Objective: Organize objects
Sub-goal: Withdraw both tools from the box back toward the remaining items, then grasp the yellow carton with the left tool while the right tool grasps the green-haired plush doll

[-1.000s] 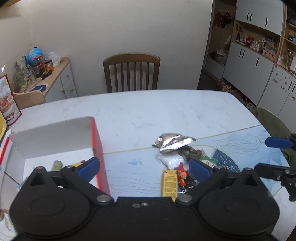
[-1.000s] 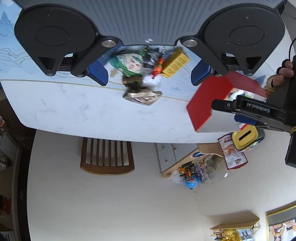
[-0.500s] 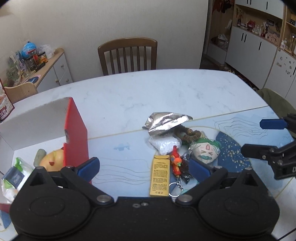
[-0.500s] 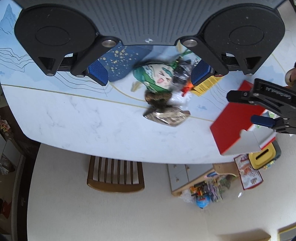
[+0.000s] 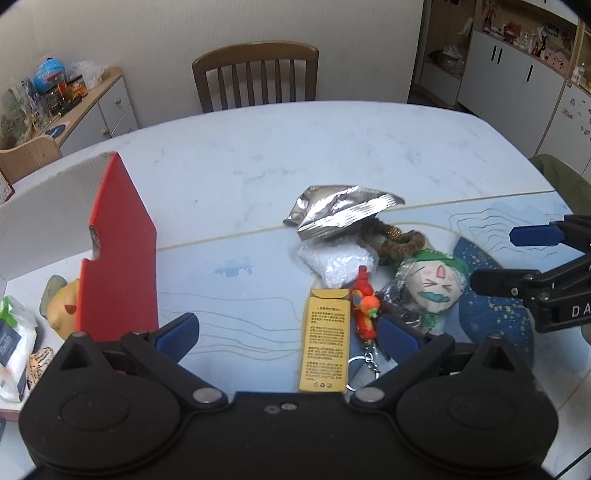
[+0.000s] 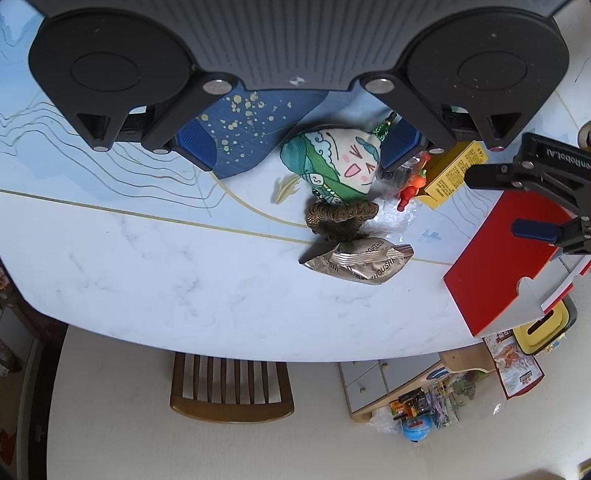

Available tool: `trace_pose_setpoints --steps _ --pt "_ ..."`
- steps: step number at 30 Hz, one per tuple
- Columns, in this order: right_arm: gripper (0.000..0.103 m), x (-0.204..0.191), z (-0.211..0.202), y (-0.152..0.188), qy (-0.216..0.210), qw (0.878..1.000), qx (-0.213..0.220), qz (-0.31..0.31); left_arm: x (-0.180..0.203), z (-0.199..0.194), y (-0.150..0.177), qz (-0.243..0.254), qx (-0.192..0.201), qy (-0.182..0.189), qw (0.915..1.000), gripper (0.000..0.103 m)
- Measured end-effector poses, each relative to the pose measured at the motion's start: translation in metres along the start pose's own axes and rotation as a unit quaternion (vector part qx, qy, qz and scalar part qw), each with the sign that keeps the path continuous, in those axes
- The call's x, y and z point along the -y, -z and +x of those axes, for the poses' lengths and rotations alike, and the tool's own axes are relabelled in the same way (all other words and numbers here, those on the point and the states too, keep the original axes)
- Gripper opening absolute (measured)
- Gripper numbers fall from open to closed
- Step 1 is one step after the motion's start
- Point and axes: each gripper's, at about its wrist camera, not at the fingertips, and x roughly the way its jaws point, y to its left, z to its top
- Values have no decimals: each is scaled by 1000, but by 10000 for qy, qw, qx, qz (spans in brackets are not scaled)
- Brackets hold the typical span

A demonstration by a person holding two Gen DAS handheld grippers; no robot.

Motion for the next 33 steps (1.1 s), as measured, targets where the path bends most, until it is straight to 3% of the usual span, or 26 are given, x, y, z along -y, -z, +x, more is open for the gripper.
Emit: trace_pose_setpoints --steps 14,18,27,33 --pt "87 -6 30 -5 -343 9990 -211 -170 2 27 5 -16 -317 73 9995 97" --pt "82 -6 36 -5 -412 9987 -256 -164 3 33 7 -29 -420 92 9991 89" --pt "81 -4 48 -4 -606 9975 -366 -33 2 39 7 -68 -505 194 9985 70" --pt "70 -4 50 -2 -682 9967 -422 104 3 37 9 -64 -511 332 9981 52"
